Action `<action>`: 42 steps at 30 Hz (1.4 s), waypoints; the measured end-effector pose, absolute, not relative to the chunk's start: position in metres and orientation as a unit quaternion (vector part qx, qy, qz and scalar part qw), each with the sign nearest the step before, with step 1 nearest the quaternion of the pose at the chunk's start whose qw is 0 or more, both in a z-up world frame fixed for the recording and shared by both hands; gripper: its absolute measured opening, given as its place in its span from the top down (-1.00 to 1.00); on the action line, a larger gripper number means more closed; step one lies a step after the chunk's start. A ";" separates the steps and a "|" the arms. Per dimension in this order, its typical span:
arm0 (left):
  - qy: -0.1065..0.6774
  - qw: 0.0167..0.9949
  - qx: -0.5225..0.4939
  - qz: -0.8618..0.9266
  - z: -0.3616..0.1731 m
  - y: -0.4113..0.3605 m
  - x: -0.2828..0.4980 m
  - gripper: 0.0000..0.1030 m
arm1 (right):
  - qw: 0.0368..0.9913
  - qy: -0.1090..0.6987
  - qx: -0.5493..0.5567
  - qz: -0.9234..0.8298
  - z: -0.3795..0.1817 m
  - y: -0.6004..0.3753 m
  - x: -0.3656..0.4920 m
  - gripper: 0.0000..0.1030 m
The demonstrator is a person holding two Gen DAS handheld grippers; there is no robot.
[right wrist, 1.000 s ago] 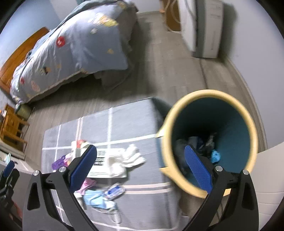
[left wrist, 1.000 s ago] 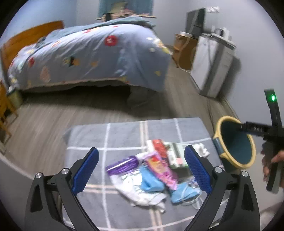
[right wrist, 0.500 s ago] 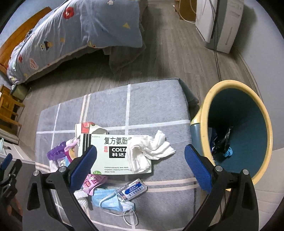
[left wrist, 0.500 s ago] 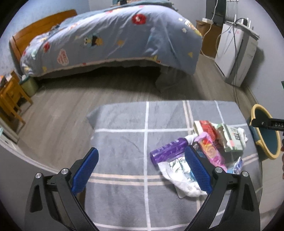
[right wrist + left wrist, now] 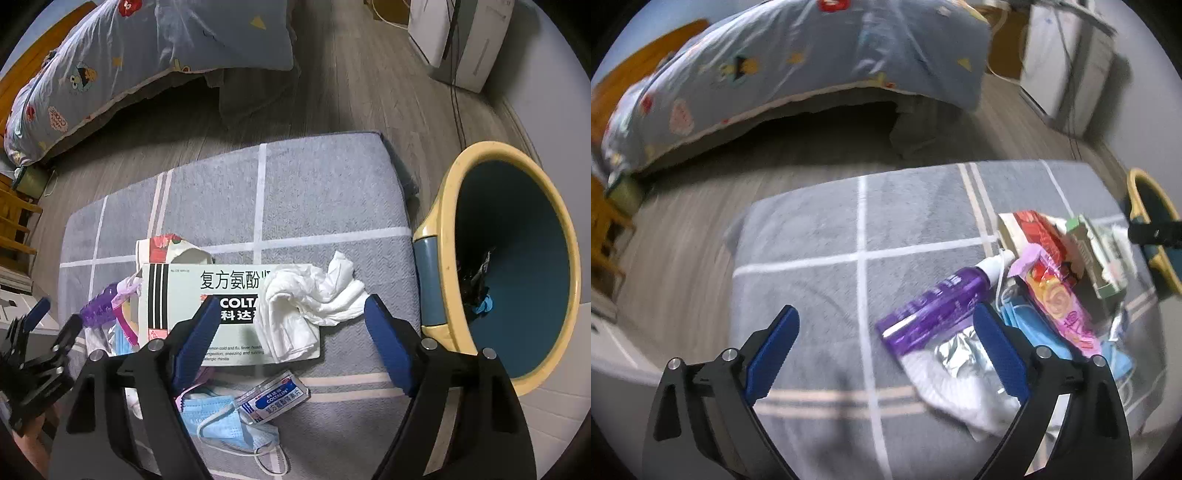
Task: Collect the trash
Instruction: 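Grasp the white tissue with the right tool while the left grasps the purple spray bottle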
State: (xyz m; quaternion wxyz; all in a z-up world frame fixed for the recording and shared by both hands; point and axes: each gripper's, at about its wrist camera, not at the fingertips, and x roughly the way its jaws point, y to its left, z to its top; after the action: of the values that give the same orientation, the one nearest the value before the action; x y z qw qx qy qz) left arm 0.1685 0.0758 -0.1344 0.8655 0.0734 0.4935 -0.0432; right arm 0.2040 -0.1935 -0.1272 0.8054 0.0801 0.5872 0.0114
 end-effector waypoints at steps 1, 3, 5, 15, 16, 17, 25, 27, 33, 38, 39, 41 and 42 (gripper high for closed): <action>0.494 0.865 0.078 -0.049 -0.137 0.073 0.172 -0.76 | 0.804 0.589 0.080 0.012 -0.129 -0.194 0.204 -0.47; 0.499 0.861 0.071 -0.069 -0.142 0.069 0.179 -0.52 | 0.801 0.593 0.077 0.012 -0.132 -0.194 0.206 -0.38; 0.503 0.857 0.069 -0.088 -0.146 0.064 0.185 -0.42 | 0.798 0.598 0.078 0.012 -0.137 -0.194 0.208 -0.34; 0.519 0.835 0.101 -0.150 -0.164 0.038 0.192 -0.06 | 0.786 0.611 0.099 0.012 -0.152 -0.202 0.219 -0.13; 0.520 0.833 0.111 -0.151 -0.166 0.035 0.191 -0.06 | 0.783 0.611 0.115 0.014 -0.153 -0.204 0.219 -0.05; 0.520 0.832 0.124 -0.151 -0.168 0.032 0.190 -0.06 | 0.780 0.612 0.127 0.017 -0.154 -0.205 0.219 0.00; 0.529 0.824 0.149 -0.141 -0.173 0.030 0.188 0.15 | 0.775 0.615 0.140 0.034 -0.150 -0.204 0.218 0.57; 0.529 0.824 0.151 -0.135 -0.172 0.031 0.187 0.18 | 0.777 0.612 0.144 0.035 -0.148 -0.207 0.218 0.66; 0.520 0.840 0.100 -0.117 -0.161 0.051 0.189 0.25 | 0.789 0.594 0.152 0.031 -0.137 -0.215 0.217 0.70; 0.505 0.853 0.076 -0.107 -0.147 0.062 0.183 0.26 | 0.798 0.581 0.156 0.032 -0.122 -0.219 0.214 0.70; 0.503 0.854 0.072 -0.106 -0.145 0.063 0.183 0.27 | 0.799 0.579 0.159 0.034 -0.119 -0.220 0.212 0.70; 0.497 0.859 0.067 -0.104 -0.138 0.067 0.178 0.27 | 0.802 0.574 0.159 0.035 -0.113 -0.220 0.209 0.70; 0.493 0.862 0.065 -0.103 -0.134 0.068 0.175 0.28 | 0.805 0.571 0.156 0.036 -0.108 -0.220 0.207 0.70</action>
State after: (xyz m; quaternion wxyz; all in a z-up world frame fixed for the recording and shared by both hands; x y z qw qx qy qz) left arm 0.1751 0.0681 -0.1336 0.8617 0.0650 0.4927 -0.1027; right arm 0.2070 -0.2202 -0.1082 0.8048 0.1564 0.5714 0.0356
